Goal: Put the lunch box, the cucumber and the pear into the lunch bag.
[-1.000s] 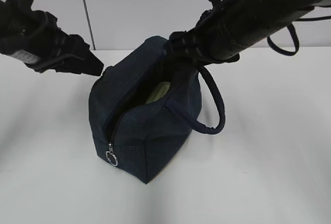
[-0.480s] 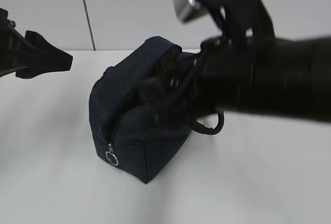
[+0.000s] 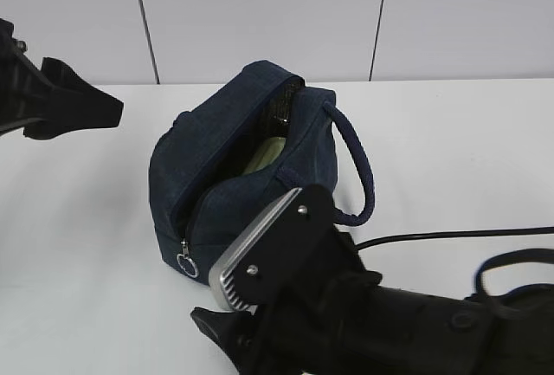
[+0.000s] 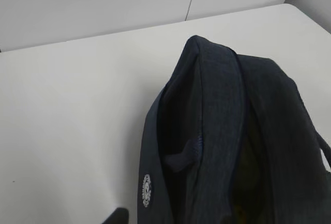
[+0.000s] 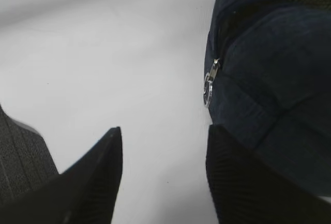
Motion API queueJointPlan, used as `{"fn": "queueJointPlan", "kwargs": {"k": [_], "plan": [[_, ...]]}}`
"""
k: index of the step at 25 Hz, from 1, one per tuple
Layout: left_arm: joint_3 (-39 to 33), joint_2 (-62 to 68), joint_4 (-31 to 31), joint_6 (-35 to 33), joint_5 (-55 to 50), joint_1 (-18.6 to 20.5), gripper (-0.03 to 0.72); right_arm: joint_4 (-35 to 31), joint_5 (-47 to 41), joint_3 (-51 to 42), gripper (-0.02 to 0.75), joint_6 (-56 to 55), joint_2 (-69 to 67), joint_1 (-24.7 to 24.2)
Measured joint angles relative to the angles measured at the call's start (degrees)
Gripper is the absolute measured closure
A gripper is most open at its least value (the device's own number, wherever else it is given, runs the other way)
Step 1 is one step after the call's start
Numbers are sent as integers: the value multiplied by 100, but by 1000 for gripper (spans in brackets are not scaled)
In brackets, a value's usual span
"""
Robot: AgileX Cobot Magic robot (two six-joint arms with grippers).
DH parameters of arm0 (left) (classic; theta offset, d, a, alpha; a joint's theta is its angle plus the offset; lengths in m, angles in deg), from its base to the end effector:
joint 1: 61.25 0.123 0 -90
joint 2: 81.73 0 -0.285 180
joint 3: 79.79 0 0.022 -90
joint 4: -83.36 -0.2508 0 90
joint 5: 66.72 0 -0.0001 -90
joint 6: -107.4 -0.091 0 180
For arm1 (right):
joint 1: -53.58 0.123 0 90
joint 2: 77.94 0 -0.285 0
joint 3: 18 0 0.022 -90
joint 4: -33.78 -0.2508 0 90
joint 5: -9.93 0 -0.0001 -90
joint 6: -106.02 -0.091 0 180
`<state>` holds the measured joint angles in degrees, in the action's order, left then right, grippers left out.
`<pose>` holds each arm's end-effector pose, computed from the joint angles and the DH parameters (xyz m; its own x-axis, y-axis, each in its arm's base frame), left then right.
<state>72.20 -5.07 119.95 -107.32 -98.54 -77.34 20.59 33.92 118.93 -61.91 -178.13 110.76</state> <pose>0.2298 -0.0961 0.3012 -0.6105 0.2188 -0.7612 0.5173 0.8379 -0.1741 0.1678 0.2447 0.1705 -0.2699 -0.4179 -0.8675 -0.7931 0.6074 -0.0459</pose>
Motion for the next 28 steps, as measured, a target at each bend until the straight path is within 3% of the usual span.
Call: {"fn": "queueJointPlan", "kwargs": {"k": [3, 15, 28], "plan": [[0, 0, 0, -7, -68, 0, 359, -62, 104, 324, 338, 1, -549, 0], [0, 0, 0, -12, -173, 0, 365, -1319, 174, 1285, 346, 272, -1848, 0], [0, 0, 0, -12, -217, -11, 379, -1577, 307, 1567, 349, 449, -2173, 0]]}}
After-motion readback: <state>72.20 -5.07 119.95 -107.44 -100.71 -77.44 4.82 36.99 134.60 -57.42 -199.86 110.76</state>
